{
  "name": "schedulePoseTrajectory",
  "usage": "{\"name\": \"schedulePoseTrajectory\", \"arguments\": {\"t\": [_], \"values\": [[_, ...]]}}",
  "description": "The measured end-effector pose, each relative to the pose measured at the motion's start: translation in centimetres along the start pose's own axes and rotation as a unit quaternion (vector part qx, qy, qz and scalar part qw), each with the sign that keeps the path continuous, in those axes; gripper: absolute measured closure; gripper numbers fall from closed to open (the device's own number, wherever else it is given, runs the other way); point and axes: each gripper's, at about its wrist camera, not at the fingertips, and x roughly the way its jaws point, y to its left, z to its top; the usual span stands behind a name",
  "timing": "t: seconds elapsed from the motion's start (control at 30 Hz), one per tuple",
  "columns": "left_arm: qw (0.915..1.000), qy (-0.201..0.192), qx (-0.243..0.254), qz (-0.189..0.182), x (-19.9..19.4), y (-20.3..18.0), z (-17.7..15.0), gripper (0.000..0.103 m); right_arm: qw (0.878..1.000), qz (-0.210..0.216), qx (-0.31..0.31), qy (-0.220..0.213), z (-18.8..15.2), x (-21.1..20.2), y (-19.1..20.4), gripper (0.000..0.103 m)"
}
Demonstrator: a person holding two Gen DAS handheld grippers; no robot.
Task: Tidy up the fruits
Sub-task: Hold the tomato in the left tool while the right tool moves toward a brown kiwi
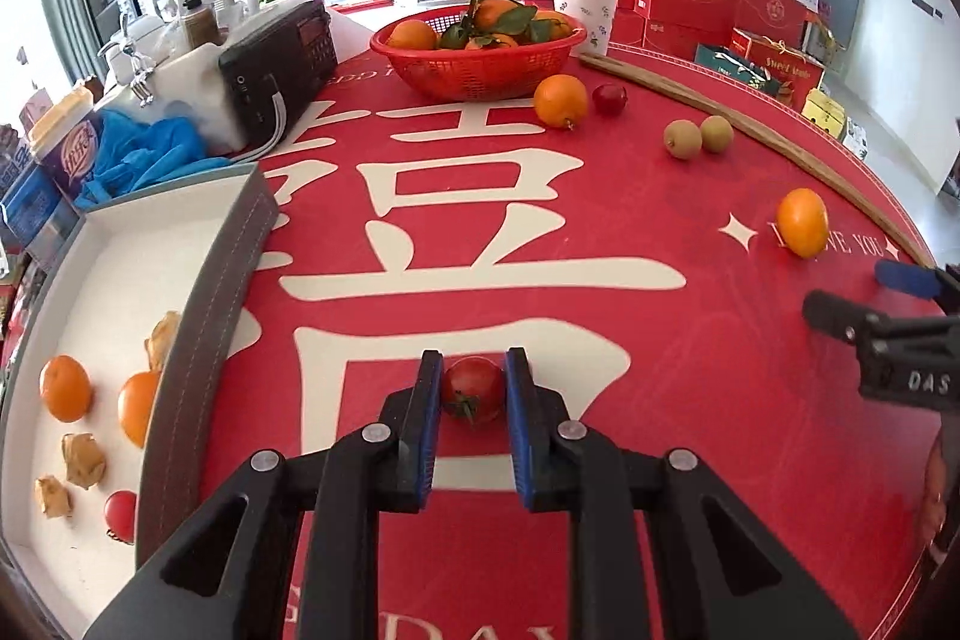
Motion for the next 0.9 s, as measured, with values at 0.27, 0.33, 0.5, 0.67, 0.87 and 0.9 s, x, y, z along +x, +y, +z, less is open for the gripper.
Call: {"name": "schedulePoseTrajectory", "arguments": {"t": [0.27,0.33,0.5,0.67,0.87,0.9], "values": [[1.0,-0.007,0.0,0.0,-0.9,0.7,-1.3,0.081,1.0,0.013,-0.02,0.006,1.2,0.8,3.4,0.0],[0.9999,-0.011,-0.002,0.003,-1.1,1.0,-1.6,0.08,0.999,0.02,-0.031,0.005,1.4,0.9,4.5,0.0],[0.9997,-0.008,-0.021,-0.003,-1.3,1.8,-1.9,0.08,0.999,0.025,-0.037,0.004,1.3,1.0,5.2,0.0],[0.9994,-0.005,-0.036,0.003,-1.3,2.5,-1.8,0.08,0.999,0.03,-0.045,-0.002,1.0,0.8,5.1,0.0],[0.999,-0.007,-0.044,0.01,-1.2,2.9,-1.8,0.08,0.998,0.032,-0.051,0.012,2.8,1.8,6.7,0.0],[0.999,-0.008,-0.042,0.012,-1.2,2.9,-1.8,0.08,0.998,0.031,-0.051,0.01,3.1,2.1,7.0,0.0]]}}
